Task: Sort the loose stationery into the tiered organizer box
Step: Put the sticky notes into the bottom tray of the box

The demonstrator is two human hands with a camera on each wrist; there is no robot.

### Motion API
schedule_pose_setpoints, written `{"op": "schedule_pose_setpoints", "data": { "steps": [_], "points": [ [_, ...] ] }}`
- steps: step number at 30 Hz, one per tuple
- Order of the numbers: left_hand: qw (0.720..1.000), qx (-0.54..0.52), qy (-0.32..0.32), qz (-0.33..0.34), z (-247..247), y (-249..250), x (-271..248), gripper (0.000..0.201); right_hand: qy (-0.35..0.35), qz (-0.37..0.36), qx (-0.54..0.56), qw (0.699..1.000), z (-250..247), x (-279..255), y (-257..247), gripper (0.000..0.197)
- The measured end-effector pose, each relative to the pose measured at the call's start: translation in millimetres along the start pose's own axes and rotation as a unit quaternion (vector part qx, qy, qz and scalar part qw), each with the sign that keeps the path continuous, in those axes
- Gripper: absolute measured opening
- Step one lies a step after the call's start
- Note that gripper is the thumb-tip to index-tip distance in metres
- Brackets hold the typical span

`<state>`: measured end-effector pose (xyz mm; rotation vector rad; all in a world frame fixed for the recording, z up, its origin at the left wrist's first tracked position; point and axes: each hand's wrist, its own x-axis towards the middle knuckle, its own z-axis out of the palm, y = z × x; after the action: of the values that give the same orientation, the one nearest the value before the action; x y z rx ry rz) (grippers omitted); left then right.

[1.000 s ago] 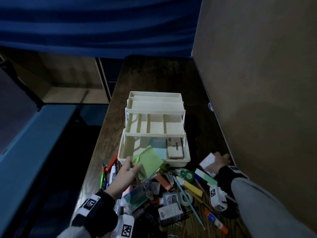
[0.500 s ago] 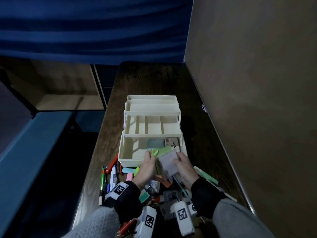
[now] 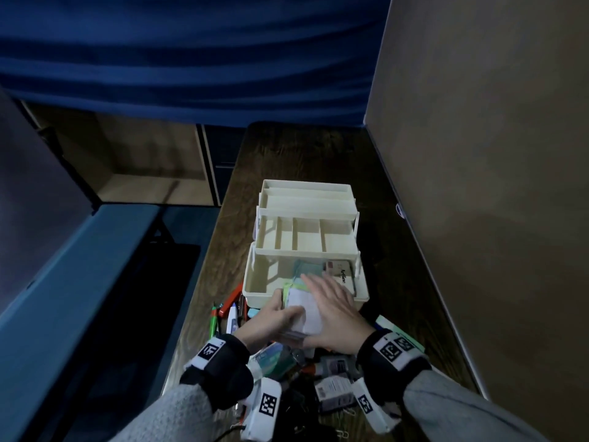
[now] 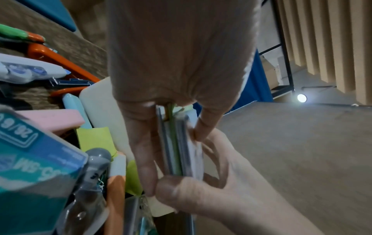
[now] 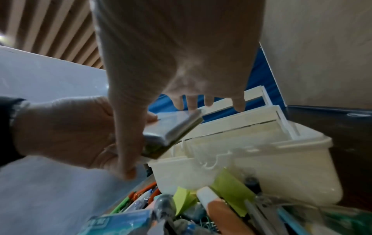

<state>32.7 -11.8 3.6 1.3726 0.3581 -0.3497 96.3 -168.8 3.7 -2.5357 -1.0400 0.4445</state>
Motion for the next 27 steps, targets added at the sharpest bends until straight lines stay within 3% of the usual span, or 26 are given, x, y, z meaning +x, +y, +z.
{"op": "schedule_pose_setpoints", "data": {
  "steps": [4,8,13,16,19,22,24,27],
  "points": [
    [1.000,0.008,0.016,0.008,1,1,4,0.036,0.060,-0.031,0.031,0.997,7,6,-4,0.094],
    [0.999,0.007,0.039,0.011,-2,-2,9,0.036,0.057,-0.045,-0.007,0.997,8,9,-3,0.090],
    [0.999,-0.001,0.042,-0.003,-6,-2,14,0.029,0.012,-0.019,-0.013,1.000,11,12,-4,0.092],
    [0.999,-0.011,0.042,-0.011,-11,3,23,0.030,-0.028,0.014,0.021,0.999,5,21,-1,0.107],
    [0.995,-0.028,0.097,-0.005,-18,20,46,0.028,-0.025,0.088,0.085,0.992,-7,32,11,0.113],
    [0.983,-0.059,0.165,-0.045,-23,37,76,0.009,0.009,0.163,0.103,0.981,-16,42,33,0.082],
    [0.980,-0.051,0.174,-0.083,-21,42,94,0.016,0.004,0.186,0.068,0.980,-18,49,48,0.058],
    [0.980,-0.024,0.159,-0.114,-16,35,121,0.024,-0.024,0.198,0.056,0.978,-14,58,63,0.041]
  ]
}}
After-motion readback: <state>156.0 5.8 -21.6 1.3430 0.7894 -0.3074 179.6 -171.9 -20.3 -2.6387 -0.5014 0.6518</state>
